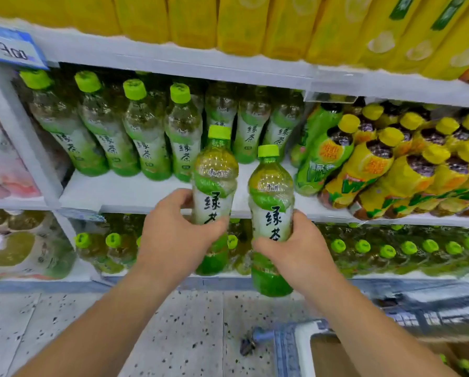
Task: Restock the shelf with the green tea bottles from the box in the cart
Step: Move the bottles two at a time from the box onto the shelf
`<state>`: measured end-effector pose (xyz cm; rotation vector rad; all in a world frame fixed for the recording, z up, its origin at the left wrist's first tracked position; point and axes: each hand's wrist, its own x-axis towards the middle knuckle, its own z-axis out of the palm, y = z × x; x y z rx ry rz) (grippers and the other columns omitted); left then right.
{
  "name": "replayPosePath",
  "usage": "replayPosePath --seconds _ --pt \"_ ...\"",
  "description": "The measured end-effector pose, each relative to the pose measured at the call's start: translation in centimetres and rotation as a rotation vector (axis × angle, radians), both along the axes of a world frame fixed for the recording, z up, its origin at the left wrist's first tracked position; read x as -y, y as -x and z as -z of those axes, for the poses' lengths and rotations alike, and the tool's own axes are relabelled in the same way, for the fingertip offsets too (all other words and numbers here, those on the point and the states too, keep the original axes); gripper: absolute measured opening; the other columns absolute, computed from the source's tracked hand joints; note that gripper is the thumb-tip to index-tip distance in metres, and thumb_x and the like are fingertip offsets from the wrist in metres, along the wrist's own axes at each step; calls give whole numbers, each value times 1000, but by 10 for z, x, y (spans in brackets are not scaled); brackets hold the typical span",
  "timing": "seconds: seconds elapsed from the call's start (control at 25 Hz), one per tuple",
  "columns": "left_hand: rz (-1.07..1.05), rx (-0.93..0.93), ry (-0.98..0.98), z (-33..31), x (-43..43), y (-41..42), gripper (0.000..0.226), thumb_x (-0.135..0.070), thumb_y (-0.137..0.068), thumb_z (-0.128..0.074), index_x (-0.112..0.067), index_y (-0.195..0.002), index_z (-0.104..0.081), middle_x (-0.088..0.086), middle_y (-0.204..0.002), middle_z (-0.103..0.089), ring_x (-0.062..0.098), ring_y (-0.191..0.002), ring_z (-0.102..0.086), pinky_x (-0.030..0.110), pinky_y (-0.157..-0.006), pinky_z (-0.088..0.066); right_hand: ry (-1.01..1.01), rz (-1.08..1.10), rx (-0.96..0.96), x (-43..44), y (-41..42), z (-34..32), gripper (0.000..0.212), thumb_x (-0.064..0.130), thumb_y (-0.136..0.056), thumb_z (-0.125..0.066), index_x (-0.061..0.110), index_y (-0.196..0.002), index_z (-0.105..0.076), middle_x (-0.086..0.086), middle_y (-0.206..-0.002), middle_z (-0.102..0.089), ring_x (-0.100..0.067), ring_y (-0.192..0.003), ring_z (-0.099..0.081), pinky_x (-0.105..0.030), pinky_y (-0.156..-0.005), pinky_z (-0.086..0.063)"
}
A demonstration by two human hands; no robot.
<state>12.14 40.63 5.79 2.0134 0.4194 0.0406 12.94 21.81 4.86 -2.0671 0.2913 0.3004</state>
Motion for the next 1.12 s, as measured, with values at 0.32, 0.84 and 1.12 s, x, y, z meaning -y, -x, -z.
replayPosePath --seconds 0.32,0.84,1.12 --pt "32 132 -108 20 -7 -83 30 -40 -67 -83 -31 -94 -71 -21 -80 -72 -9 -73 -65 12 -62 -50 -61 65 181 -11 -81 24 38 23 -68 -86 29 -98 -63 14 -85 -73 1 -75 -69 -21 -61 -55" --pt "2 344 -215 64 -1 -113 33 -38 -75 -84 -25 -98 -63 -15 -86 -67 -3 -76 -61 7 -60 -42 -34 4 431 -14 -124 63 54 27 -70 -89 34 -111 -54 18 -104 -70 0 -97 -67 -34 -91 -58" --pt "18 213 -259 78 -4 -105 33 -40 -78 -81 -21 -104 -74 -14 -97 -72 -4 -80 -58 4 -65 -34 -65 5 429 -7 -115 72 65 26 -69 -91 27 -123 -54 16 -111 -69 -1 -103 -66 -33 -94 -56"
